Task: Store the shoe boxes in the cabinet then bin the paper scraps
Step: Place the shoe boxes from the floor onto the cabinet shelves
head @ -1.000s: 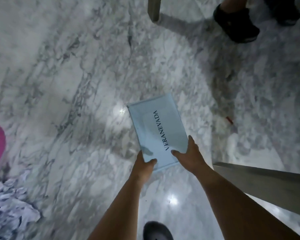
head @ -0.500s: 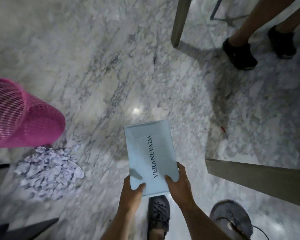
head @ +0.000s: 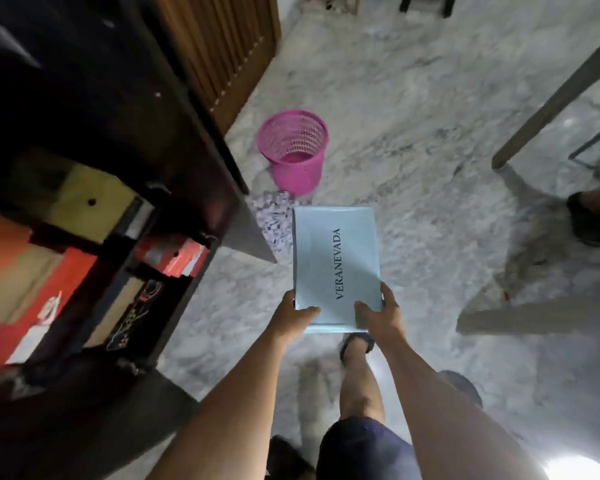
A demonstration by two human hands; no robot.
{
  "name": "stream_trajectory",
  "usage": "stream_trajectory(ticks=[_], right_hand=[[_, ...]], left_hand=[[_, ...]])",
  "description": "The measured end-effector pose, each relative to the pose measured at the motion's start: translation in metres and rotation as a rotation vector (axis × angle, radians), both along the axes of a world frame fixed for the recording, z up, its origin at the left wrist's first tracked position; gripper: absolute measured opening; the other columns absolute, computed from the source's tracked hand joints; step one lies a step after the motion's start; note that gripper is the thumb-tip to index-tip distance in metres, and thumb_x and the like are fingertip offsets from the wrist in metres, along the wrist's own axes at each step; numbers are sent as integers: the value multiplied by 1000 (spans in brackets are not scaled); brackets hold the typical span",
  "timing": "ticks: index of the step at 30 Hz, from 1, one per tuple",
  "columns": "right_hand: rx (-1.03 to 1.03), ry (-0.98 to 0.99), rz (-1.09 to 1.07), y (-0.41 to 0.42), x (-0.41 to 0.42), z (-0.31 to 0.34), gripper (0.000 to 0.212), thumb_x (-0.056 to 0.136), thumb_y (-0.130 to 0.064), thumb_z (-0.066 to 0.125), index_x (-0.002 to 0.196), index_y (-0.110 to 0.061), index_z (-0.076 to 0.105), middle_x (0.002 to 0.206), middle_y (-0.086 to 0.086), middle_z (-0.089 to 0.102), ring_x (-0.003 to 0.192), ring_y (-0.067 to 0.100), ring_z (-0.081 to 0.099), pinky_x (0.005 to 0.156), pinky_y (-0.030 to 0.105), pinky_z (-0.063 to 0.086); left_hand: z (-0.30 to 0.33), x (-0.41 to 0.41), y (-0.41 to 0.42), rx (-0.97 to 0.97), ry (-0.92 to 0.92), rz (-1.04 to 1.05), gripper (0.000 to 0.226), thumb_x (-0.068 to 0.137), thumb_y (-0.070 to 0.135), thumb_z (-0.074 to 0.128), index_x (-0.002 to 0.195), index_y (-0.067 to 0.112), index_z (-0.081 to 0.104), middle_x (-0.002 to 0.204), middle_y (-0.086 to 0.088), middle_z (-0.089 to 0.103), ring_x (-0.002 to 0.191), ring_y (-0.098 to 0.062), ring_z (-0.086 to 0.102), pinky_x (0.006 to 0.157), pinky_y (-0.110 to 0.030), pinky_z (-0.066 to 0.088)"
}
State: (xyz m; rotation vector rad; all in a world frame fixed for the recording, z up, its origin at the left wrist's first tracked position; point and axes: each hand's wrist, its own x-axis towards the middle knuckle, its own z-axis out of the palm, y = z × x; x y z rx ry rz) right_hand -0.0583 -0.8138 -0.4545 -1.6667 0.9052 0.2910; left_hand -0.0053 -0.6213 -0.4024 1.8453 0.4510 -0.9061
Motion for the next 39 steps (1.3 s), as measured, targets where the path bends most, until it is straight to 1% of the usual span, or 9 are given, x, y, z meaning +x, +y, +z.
stream_trajectory(ticks=[4,9,12,19,25,27,30,35,39], right_hand=[[37,-74,219,102,-32,44,83,63,-40,72,143,-32,51,103,-4,75,91,24,74,85,49,62],[26,-222,447,206,-25,129,58,80,-5,78,131,-25,58,100,0,73,79,12,70,67,22,58],[-45,-292,546,242,9,164,55,81,-6,78,132,-19,61,107,3,74,88,21,70,79,30,57],[-34,-375,624,289,120,194,61,74,-16,80,132,-26,63,111,-2,73,99,24,71,95,43,58],[-15,-321,698,331,222,205,50,84,-18,77,132,-21,64,113,5,72,97,26,68,82,29,52],[-23,-274,694,348,265,201,39,85,-22,76,122,-24,66,110,4,73,95,25,68,81,29,54],[-46,-302,677,376,322,190,57,82,-24,79,136,-28,62,120,5,74,103,26,70,86,28,54],[22,-353,701,428,393,164,56,88,-14,73,141,-23,57,128,9,67,113,30,65,91,35,54],[102,-335,677,463,422,137,61,92,2,64,148,-18,51,126,5,57,119,23,55,98,30,46]], left_hand=[[87,-82,111,-17,-44,208,26,94,7,64,103,28,53,88,12,62,76,-1,58,53,-13,45],[135,-129,208,-14,-83,503,37,87,16,71,120,22,55,98,8,66,88,-7,63,94,-40,56],[159,-122,235,-34,-165,597,38,86,17,72,120,23,58,101,6,70,95,-15,67,98,-46,56],[184,-45,266,-32,-305,675,40,76,14,73,107,28,54,116,-4,69,105,-23,66,100,-46,55],[175,56,295,-35,-317,790,50,89,10,68,128,31,44,115,1,63,104,-20,60,79,-31,54],[165,100,309,-55,-317,836,56,87,8,71,135,24,46,120,0,65,108,-22,61,92,-38,55],[149,157,331,-69,-309,886,51,88,6,68,128,28,44,110,7,62,110,-24,59,105,-47,49],[105,222,360,-26,-386,1002,67,79,16,79,138,28,50,129,-3,66,112,-24,65,101,-43,52],[101,253,370,166,-404,999,82,90,4,66,158,24,27,142,-4,55,124,-31,57,100,-36,48]])
